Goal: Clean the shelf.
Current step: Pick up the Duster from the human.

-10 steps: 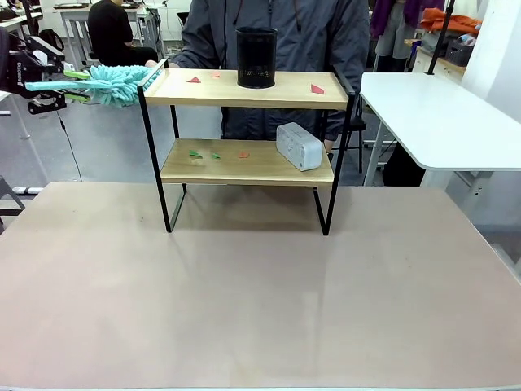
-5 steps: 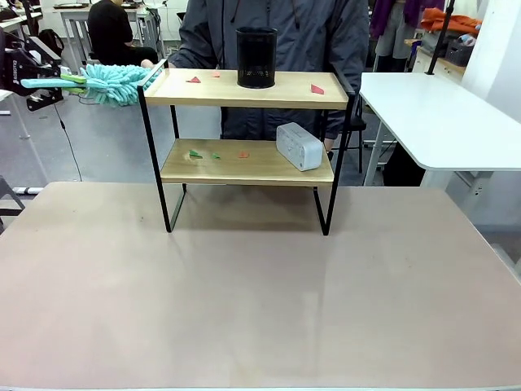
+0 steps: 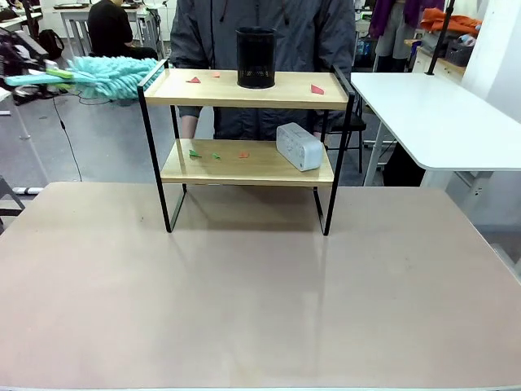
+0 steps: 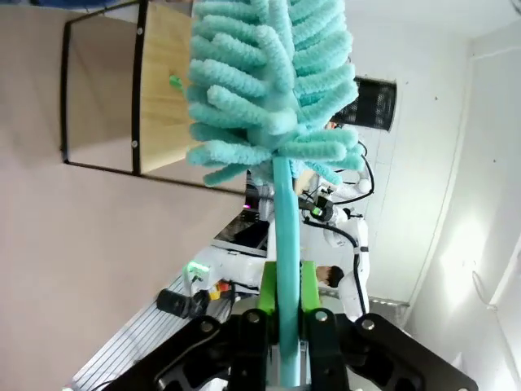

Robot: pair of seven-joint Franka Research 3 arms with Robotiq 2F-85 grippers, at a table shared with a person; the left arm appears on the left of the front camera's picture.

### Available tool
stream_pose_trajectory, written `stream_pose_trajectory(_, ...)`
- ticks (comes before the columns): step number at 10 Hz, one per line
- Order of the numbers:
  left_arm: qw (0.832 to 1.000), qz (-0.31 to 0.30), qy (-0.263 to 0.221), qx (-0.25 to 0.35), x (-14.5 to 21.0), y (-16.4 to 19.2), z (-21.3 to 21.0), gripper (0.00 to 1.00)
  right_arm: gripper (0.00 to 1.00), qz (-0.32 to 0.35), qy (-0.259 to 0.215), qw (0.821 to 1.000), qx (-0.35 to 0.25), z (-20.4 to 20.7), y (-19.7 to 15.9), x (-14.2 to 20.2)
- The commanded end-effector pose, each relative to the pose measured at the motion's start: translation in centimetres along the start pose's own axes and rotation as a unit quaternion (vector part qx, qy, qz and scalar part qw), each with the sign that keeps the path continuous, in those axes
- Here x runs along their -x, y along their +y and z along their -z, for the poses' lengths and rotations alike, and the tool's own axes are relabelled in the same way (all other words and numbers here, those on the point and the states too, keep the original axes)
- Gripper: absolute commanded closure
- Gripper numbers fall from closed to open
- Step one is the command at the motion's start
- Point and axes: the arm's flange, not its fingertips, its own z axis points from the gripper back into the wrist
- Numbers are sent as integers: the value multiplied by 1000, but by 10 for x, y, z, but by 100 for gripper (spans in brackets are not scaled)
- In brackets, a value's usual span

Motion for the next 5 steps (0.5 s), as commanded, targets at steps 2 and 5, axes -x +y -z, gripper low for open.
stream_pose_trajectory(2, 992, 110, 18, -51, 113, -25, -76, 100, 0, -13, -4, 1000, -7, -1, 1, -1)
stream_pose_trajectory(5, 964, 230, 115, -72, 226, -26, -117, 100, 0, -13, -4, 1000, -7, -1, 1, -1)
